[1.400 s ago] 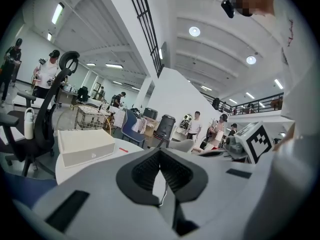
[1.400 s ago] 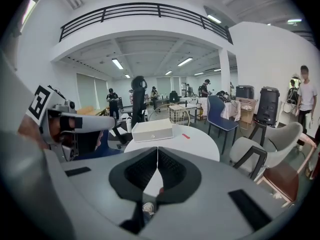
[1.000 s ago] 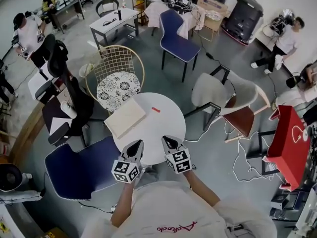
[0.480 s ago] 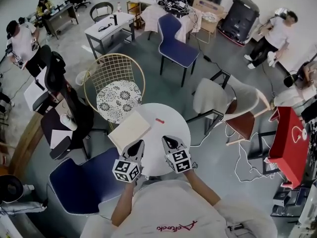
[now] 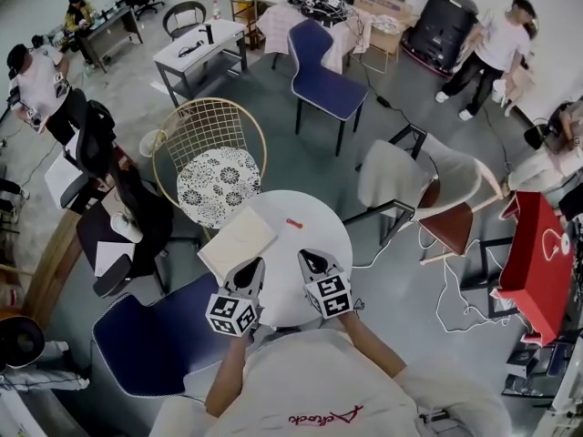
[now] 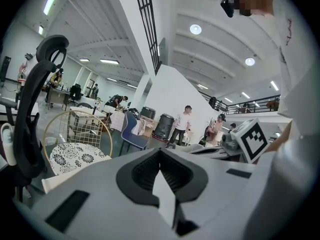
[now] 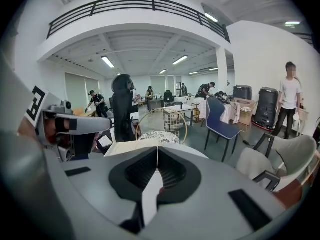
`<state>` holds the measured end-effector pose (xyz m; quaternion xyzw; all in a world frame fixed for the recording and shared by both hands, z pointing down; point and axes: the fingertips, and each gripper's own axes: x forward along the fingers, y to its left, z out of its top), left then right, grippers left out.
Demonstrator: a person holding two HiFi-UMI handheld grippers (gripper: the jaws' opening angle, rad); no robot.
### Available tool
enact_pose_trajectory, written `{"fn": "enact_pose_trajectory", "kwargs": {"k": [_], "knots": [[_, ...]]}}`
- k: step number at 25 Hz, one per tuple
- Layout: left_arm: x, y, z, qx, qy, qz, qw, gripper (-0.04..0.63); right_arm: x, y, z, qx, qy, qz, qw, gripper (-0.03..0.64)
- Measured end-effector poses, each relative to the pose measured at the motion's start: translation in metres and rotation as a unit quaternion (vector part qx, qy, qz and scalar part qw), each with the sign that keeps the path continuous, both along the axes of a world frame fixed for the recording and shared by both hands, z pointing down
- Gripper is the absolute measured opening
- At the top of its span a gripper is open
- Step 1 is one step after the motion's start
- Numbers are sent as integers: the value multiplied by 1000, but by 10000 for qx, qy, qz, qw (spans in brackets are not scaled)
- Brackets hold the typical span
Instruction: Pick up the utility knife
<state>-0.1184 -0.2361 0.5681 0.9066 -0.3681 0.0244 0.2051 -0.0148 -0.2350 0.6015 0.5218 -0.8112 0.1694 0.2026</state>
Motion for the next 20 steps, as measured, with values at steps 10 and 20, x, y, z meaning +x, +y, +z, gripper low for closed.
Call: {"fn": "enact_pose_trajectory", "kwargs": {"k": [10,20], "knots": [[30,-6,0,-82,-83,-609,9981,12,31,-23,1,-21,-152,-543,9984,17],[47,-11,8,-269,-210,-1033,9941,12,52,-42,9,-159,-309,-883,9955,17]]}}
